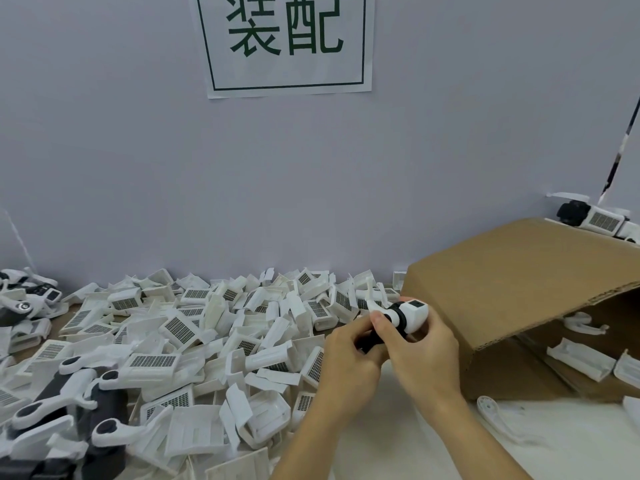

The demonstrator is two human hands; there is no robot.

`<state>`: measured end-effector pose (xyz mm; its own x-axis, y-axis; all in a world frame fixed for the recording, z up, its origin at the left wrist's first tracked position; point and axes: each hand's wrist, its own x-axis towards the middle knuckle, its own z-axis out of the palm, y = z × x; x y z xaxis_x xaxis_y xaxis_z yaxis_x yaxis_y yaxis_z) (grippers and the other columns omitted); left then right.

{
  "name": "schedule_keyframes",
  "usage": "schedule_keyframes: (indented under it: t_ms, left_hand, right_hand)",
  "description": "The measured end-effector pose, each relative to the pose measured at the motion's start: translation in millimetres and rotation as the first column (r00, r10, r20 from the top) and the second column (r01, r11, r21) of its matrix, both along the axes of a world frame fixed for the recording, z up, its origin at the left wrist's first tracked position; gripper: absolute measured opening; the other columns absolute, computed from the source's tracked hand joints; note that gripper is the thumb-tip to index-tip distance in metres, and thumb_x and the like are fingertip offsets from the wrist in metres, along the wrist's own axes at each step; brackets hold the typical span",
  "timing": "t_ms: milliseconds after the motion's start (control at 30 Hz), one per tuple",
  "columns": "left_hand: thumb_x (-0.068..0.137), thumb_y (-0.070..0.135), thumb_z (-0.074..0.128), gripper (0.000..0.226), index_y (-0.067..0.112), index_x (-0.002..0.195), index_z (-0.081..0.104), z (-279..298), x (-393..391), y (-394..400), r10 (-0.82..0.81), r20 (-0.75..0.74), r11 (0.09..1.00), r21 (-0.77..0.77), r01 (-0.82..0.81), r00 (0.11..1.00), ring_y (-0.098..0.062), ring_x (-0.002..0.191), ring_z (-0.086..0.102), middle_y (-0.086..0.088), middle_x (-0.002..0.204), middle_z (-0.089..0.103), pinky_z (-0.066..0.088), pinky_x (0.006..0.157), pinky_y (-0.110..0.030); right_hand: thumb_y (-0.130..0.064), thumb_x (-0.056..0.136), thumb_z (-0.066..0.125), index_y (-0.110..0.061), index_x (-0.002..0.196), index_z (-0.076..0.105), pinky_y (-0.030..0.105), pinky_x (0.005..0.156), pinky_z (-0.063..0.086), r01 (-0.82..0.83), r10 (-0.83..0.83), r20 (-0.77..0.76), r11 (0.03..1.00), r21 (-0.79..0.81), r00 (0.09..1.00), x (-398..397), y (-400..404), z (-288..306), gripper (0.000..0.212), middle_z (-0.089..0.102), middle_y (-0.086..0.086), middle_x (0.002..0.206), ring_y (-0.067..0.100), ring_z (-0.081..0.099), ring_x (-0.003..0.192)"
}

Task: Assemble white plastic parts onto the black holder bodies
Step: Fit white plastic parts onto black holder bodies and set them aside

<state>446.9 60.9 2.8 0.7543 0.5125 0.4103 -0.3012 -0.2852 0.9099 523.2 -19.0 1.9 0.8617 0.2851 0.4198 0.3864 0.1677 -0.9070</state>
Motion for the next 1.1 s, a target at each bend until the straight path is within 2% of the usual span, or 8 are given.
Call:
schedule_keyframes:
  t_ms: [300,433,567,667,733,833,1000,1100]
  left_hand:
    - [0.090,-0.006,0.060,0.032,0.016,0.110,0.071,0.9,-1.6,-0.4,0.036,0.011,0.999,0.014,-0.036,0.999,-0.020,0.101,0.073,-0.002,0.102,0.077,0.060,0.089,-0.043]
    - [0.095,-0.004,0.056,0.019,0.014,0.098,0.063,3.0,-1.4,-1.8,0.117,0.040,0.987,-0.117,-0.112,0.992,-0.023,0.085,0.073,-0.009,0.090,0.076,0.061,0.071,-0.034]
    - [0.103,0.011,0.054,0.021,0.029,0.101,0.066,3.5,0.5,3.6,0.329,0.038,0.920,-0.237,-0.311,0.944,-0.005,0.087,0.072,0.009,0.090,0.077,0.055,0.072,-0.020]
    - [0.107,0.021,0.047,0.024,0.020,0.095,0.068,6.8,-2.3,9.5,0.355,0.013,0.789,-0.540,-0.292,0.935,-0.012,0.071,0.069,-0.001,0.086,0.075,0.054,0.059,-0.025]
    - [0.107,0.024,0.046,0.029,0.010,0.094,0.068,11.4,-6.2,12.2,0.325,0.056,0.581,-0.800,-0.152,0.944,-0.020,0.059,0.069,-0.011,0.077,0.073,0.054,0.048,-0.030]
    - [0.101,0.039,0.051,0.042,0.006,0.087,0.071,15.4,-10.4,14.6,0.238,0.144,0.374,-0.926,0.046,0.961,-0.023,0.047,0.066,-0.010,0.066,0.071,0.053,0.041,-0.032]
    - [0.068,0.046,0.078,0.048,0.006,0.094,0.069,16.8,-7.5,13.3,0.185,0.111,0.522,-0.853,-0.002,0.977,-0.020,0.051,0.061,-0.007,0.071,0.065,0.049,0.046,-0.027]
    - [0.081,0.030,0.075,0.051,0.003,0.122,0.062,16.1,-6.4,12.4,0.153,0.052,0.537,-0.843,-0.038,0.987,-0.027,0.070,0.062,-0.016,0.090,0.062,0.051,0.061,-0.033]
  right_hand:
    - [-0.032,0.069,0.084,-0.030,0.101,0.066,0.018,0.068,0.057,-0.111,0.114,-0.043,0.991,0.079,0.993,-2.0,0.1,3.2,0.037,0.075,-0.013,0.091,0.007,0.074,0.086]
    - [-0.037,0.078,0.079,-0.028,0.128,0.057,0.023,0.085,0.056,-0.237,0.240,-0.035,0.969,0.067,0.970,-6.0,0.8,3.1,0.056,0.070,-0.012,0.116,0.003,0.066,0.110]
    - [-0.021,0.100,0.058,-0.036,0.127,0.052,0.004,0.079,0.047,-0.180,0.186,-0.089,0.981,0.073,0.979,-3.5,-3.2,3.5,0.031,0.062,-0.014,0.126,-0.016,0.058,0.106]
    - [-0.013,0.102,0.051,-0.037,0.122,0.055,0.007,0.078,0.045,-0.114,0.121,-0.126,0.992,0.061,0.985,-0.3,-5.5,6.6,0.031,0.064,-0.016,0.119,-0.016,0.059,0.102]
    - [-0.012,0.102,0.050,-0.033,0.123,0.058,0.015,0.086,0.044,-0.108,0.113,-0.143,0.993,0.042,0.983,-0.8,-5.9,8.1,0.031,0.066,-0.013,0.118,-0.004,0.060,0.108]
    - [-0.010,0.102,0.049,-0.032,0.113,0.063,0.032,0.095,0.048,-0.097,0.097,-0.151,0.995,0.013,0.984,-2.8,-4.1,7.8,0.029,0.068,-0.008,0.114,0.009,0.063,0.109]
    - [-0.006,0.102,0.045,-0.021,0.108,0.070,0.034,0.081,0.057,-0.168,0.145,-0.207,0.981,-0.100,0.967,-1.7,-0.9,5.2,0.029,0.071,0.001,0.101,0.010,0.068,0.089]
    - [-0.001,0.101,0.043,-0.022,0.096,0.071,0.024,0.063,0.050,-0.256,0.206,-0.246,0.947,-0.195,0.947,-3.5,1.2,3.5,0.035,0.071,0.003,0.088,0.009,0.065,0.070]
